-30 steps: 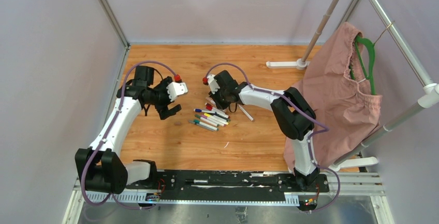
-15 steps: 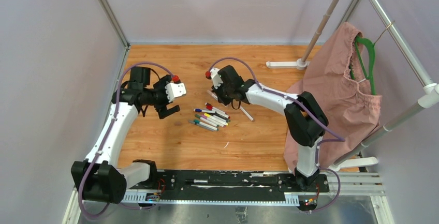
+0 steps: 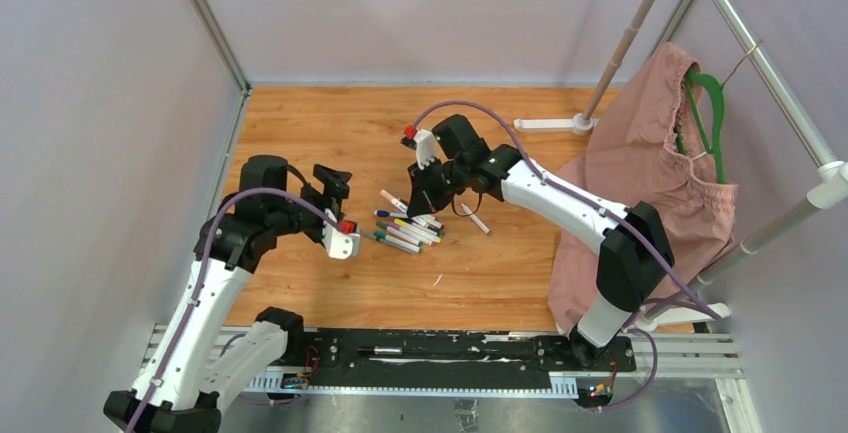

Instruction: Open the pen caps

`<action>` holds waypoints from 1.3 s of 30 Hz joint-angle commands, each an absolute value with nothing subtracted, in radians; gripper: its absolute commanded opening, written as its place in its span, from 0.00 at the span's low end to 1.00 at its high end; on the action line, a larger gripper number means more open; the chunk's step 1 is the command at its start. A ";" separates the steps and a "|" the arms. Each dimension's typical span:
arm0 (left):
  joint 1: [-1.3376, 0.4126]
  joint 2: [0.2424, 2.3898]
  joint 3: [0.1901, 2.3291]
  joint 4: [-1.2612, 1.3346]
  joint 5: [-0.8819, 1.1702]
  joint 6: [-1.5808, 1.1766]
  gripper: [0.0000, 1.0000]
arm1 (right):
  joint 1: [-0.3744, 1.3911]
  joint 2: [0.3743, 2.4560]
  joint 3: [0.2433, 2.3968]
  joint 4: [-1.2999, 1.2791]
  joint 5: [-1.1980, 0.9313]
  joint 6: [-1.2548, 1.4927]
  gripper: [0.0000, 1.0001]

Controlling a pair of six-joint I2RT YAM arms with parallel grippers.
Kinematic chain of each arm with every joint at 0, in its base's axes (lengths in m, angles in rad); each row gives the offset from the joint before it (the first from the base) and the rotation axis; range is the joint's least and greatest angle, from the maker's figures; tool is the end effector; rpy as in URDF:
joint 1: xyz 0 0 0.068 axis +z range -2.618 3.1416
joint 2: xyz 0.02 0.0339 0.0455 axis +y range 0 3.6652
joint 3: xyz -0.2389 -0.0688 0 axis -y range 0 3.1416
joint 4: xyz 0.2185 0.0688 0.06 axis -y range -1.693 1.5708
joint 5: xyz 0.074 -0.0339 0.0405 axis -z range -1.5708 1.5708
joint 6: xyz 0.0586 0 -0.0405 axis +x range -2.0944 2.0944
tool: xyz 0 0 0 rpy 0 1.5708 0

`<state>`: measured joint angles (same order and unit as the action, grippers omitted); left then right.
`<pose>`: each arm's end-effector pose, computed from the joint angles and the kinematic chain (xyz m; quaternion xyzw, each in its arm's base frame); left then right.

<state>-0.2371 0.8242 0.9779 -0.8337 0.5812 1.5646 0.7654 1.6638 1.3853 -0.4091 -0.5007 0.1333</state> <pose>0.1481 -0.0689 0.3043 0.7544 0.4401 0.0506 0.4844 0.2442 0.2736 0.2694 -0.3729 0.7996 0.3816 0.2757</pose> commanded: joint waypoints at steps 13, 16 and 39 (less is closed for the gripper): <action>-0.452 0.863 0.945 -0.844 0.462 1.623 0.55 | 0.835 1.654 1.527 -0.545 -0.813 0.310 0.00; -0.461 0.879 0.949 -0.844 0.453 1.604 0.46 | 0.835 1.662 1.538 -0.546 -0.825 0.315 0.00; -0.485 0.910 0.979 -0.845 0.436 1.498 0.00 | 0.839 1.713 1.535 -0.442 -0.867 0.409 0.40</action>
<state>-0.4702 0.9020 0.9443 -0.8478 0.4328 1.5249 0.8268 1.7088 1.5436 -0.5190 -0.8383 0.3454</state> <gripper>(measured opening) 0.173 0.331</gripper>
